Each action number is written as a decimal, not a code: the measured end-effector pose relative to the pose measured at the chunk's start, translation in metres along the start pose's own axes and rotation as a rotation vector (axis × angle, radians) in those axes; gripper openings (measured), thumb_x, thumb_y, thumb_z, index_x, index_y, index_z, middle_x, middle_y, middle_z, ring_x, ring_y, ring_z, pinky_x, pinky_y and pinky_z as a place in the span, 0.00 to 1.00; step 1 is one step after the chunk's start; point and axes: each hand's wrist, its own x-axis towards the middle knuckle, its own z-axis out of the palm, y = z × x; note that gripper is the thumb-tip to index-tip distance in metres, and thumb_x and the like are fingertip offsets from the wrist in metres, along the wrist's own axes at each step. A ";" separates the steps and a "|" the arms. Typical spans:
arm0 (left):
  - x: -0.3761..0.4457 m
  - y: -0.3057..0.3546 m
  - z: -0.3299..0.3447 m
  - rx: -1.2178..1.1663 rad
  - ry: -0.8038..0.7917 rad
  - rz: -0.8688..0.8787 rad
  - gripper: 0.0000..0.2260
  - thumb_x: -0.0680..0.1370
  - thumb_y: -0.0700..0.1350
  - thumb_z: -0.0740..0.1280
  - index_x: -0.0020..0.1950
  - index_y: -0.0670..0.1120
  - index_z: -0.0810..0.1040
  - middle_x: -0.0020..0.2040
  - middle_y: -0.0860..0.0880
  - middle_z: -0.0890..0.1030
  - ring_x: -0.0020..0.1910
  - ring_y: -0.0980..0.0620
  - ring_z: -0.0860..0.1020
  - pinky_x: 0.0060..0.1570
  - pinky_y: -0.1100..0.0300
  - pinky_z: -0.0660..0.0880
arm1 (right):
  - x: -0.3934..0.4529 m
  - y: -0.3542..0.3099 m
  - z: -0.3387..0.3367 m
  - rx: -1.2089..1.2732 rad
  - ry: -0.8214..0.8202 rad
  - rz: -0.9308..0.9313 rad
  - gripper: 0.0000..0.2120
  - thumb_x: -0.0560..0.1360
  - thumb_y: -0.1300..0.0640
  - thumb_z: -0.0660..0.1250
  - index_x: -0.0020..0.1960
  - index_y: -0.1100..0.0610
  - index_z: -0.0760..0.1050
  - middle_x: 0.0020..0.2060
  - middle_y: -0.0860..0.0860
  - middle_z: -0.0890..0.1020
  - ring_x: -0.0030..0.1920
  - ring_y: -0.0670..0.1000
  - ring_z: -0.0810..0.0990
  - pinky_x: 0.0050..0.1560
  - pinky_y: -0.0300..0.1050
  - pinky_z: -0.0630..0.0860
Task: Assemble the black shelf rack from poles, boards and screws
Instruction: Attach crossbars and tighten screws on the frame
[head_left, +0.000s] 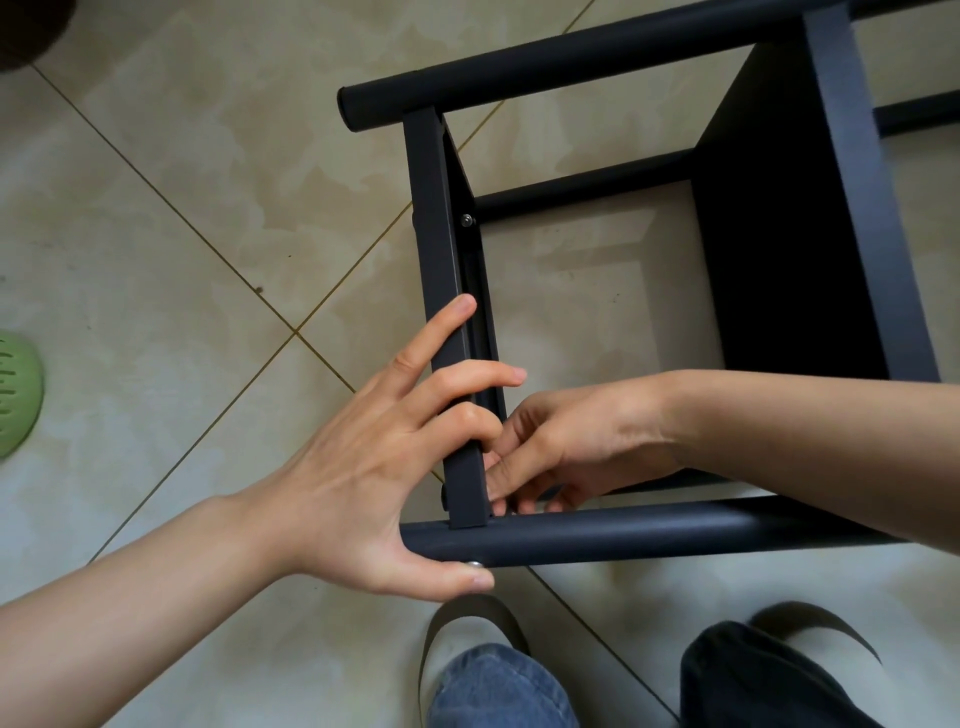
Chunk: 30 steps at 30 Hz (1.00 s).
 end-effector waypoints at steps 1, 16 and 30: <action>0.000 0.000 0.000 0.000 0.001 0.000 0.28 0.67 0.67 0.71 0.57 0.50 0.69 0.73 0.49 0.69 0.81 0.39 0.47 0.66 0.43 0.70 | 0.000 0.000 0.000 -0.001 0.002 0.005 0.11 0.79 0.59 0.66 0.38 0.55 0.80 0.36 0.49 0.81 0.36 0.46 0.76 0.42 0.40 0.71; -0.005 0.006 -0.006 0.031 -0.010 -0.064 0.27 0.67 0.67 0.72 0.59 0.53 0.72 0.79 0.54 0.62 0.82 0.48 0.43 0.71 0.55 0.59 | -0.030 -0.005 0.009 -0.094 0.171 -0.087 0.04 0.77 0.58 0.69 0.48 0.56 0.82 0.44 0.52 0.84 0.43 0.47 0.81 0.48 0.39 0.76; -0.042 0.075 0.042 -0.639 0.508 -0.812 0.53 0.69 0.51 0.80 0.78 0.67 0.44 0.77 0.65 0.57 0.74 0.65 0.56 0.71 0.61 0.56 | -0.105 0.025 0.060 -0.944 0.792 -0.143 0.11 0.80 0.51 0.65 0.59 0.51 0.81 0.50 0.45 0.83 0.49 0.45 0.81 0.51 0.37 0.76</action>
